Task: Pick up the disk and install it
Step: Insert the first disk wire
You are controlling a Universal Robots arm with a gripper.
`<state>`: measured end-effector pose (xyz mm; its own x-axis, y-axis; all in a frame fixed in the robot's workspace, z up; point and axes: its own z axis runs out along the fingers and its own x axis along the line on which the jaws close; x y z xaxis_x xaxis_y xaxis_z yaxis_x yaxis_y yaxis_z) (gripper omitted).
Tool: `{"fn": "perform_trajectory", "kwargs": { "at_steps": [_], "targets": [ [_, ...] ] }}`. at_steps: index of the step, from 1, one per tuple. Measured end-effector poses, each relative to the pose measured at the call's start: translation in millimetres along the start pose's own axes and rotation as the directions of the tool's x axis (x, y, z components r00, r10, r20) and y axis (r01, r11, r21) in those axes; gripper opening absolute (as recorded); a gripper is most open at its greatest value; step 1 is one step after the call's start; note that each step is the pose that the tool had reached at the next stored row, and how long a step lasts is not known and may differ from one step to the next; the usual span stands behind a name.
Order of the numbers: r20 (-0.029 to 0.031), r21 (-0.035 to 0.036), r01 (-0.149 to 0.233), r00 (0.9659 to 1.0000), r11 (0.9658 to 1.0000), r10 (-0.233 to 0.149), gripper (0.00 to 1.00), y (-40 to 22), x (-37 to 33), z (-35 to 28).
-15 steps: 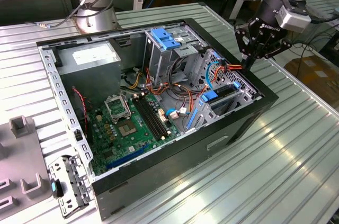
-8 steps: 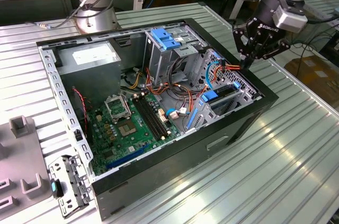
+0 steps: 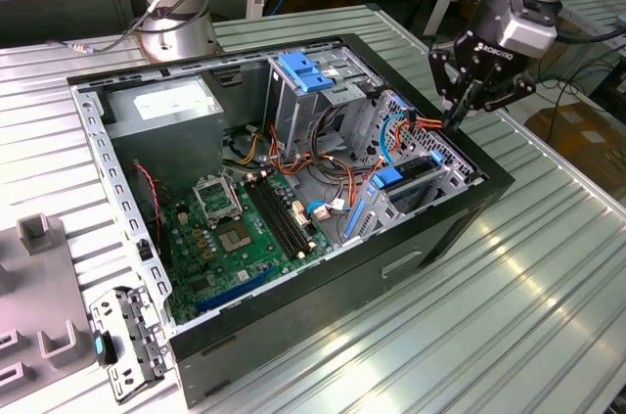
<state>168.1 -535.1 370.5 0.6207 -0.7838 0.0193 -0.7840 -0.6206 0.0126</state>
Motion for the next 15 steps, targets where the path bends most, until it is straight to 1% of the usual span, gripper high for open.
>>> {"fn": "perform_trajectory", "kwargs": {
  "at_steps": [2,5,8,11,14,15],
  "targets": [
    [0.0005,-0.0009,-0.043,0.9991,0.9991,0.043,0.17,0.0,0.0,0.0],
    [0.0009,-0.0015,-0.076,0.9971,0.9971,0.076,0.17,0.2,-0.1,0.0],
    [0.001,-0.0016,-0.081,0.9967,0.9967,0.081,0.17,2.2,-1.7,0.0],
    [0.001,-0.0016,-0.082,0.9966,0.9966,0.082,0.17,6.5,-5.1,0.0],
    [0.0015,-0.0028,-0.137,0.9906,0.9906,0.137,0.17,6.6,-5.2,0.0],
    [0.0018,-0.0032,-0.157,0.9875,0.9875,0.157,0.17,6.6,-5.2,0.0]
  ]
}}
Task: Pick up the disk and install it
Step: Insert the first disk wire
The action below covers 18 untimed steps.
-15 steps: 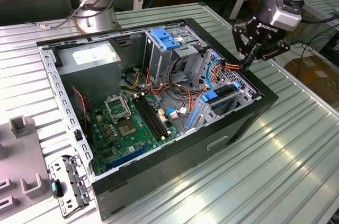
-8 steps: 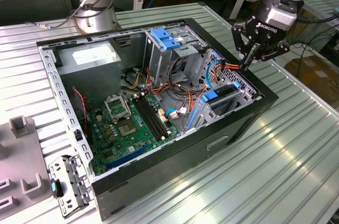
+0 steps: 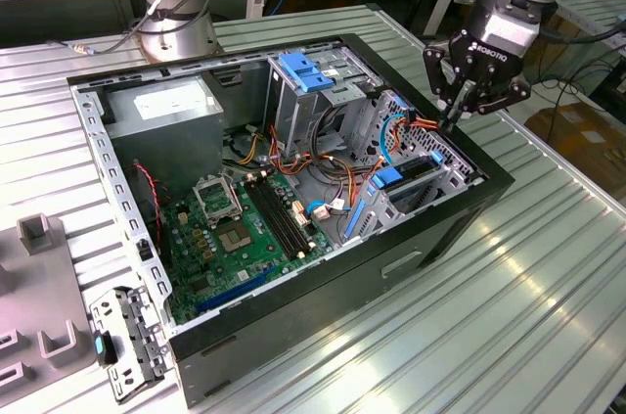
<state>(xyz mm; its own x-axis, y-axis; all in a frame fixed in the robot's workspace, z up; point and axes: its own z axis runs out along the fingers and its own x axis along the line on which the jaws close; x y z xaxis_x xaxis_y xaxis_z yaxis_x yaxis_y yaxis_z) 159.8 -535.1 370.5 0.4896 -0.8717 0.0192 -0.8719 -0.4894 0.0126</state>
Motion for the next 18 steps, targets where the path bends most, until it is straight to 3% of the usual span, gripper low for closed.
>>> {"fn": "perform_trajectory", "kwargs": {
  "at_steps": [2,4,8,11,12,13,14,17,18],
  "targets": [
    [0.0004,-0.0008,-0.041,0.9992,0.9992,0.041,0.17,0.0,0.0,0.0],
    [0.0012,-0.002,-0.103,0.9947,0.9947,0.103,0.17,0.0,0.0,0.1],
    [0.0013,-0.0022,-0.111,0.9938,0.9938,0.111,0.17,6.8,-3.8,0.1],
    [0.0016,-0.0031,-0.155,0.988,0.988,0.155,0.17,7.6,-4.2,0.2],
    [0.0019,-0.0036,-0.176,0.9844,0.9844,0.176,0.17,7.7,-4.3,0.3],
    [0.002,-0.0044,-0.211,0.9775,0.9775,0.211,0.17,7.7,-4.3,0.4],
    [0.0023,-0.0048,-0.232,0.9727,0.9727,0.232,0.17,7.6,-4.3,0.5],
    [0.0027,-0.0059,-0.279,0.9603,0.9603,0.279,0.17,7.6,-4.3,0.7],
    [0.0029,-0.0066,-0.309,0.9511,0.951,0.309,0.17,7.6,-4.3,0.8]
  ]
}}
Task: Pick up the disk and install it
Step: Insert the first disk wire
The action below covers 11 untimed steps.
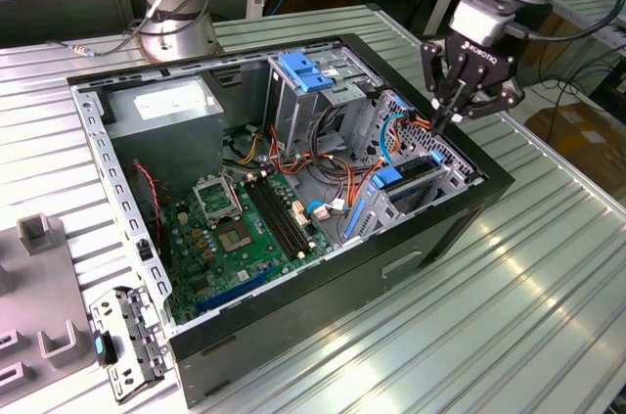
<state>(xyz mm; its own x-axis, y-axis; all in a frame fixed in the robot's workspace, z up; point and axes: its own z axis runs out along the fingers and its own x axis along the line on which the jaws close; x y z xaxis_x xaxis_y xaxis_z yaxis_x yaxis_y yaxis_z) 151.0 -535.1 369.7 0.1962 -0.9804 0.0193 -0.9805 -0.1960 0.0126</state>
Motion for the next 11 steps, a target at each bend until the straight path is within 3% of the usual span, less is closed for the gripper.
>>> {"fn": "perform_trajectory", "kwargs": {
  "at_steps": [3,4,5,6,10,11],
  "targets": [
    [0.0009,-0.0013,-0.067,0.9978,0.9978,0.067,0.17,0.0,0.0,0.3],
    [0.0012,-0.002,-0.1,0.995,0.995,0.1,0.17,0.0,0.0,0.4],
    [0.0013,-0.0021,-0.107,0.9942,0.9942,0.107,0.17,0.0,0.0,0.4],
    [0.0015,-0.0023,-0.109,0.9941,0.9941,0.109,0.17,3.7,-1.0,0.6],
    [0.0018,-0.003,-0.154,0.9881,0.9881,0.154,0.17,6.0,-1.5,2.8],
    [0.0027,-0.0031,-0.155,0.988,0.988,0.155,0.17,9.5,-2.2,3.1]
  ]
}}
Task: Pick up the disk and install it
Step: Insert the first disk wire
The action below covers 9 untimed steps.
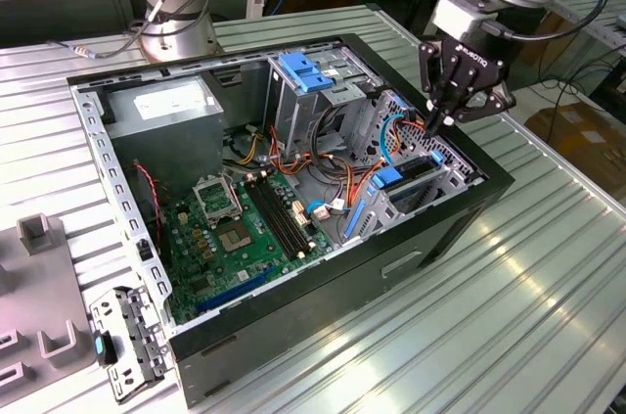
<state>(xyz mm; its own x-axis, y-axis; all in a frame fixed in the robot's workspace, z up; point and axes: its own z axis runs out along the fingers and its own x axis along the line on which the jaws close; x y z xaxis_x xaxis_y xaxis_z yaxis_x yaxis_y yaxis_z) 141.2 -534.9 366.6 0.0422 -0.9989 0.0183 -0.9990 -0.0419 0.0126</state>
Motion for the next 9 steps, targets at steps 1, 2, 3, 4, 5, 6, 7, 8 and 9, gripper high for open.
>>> {"fn": "perform_trajectory", "kwargs": {
  "at_steps": [1,2,3,4,5,6,7,8,9],
  "targets": [
    [0.0027,0.0003,0.0,1.0,1.0,0.0,0.17,4.9,-0.2,0.5],
    [0.0048,0.0025,0.0,1.0,1.0,0.0,0.17,7.9,-0.4,0.9],
    [0.0071,0.007,0.0,1.0,1.0,0.0,0.17,9.2,-0.3,1.1],
    [0.0101,0.0177,0.0,0.9999,0.9998,0.0,0.17,11.6,-0.4,1.2],
    [0.0118,0.0261,0.0,0.9999,0.9997,0.0,0.17,13.3,-0.4,1.4],
    [0.0119,0.0266,0.0,0.9999,0.9996,0.0,0.17,13.4,-0.4,1.5],
    [0.0118,0.0272,0.0,0.9999,0.9996,0.0,0.17,13.4,-0.5,1.4],
    [0.0118,0.0277,0.0,0.9999,0.9996,0.0,0.17,13.5,-0.5,1.4],
    [0.0118,0.0277,0.0,0.9999,0.9996,0.0,0.17,13.4,-0.5,1.4]
  ]
}}
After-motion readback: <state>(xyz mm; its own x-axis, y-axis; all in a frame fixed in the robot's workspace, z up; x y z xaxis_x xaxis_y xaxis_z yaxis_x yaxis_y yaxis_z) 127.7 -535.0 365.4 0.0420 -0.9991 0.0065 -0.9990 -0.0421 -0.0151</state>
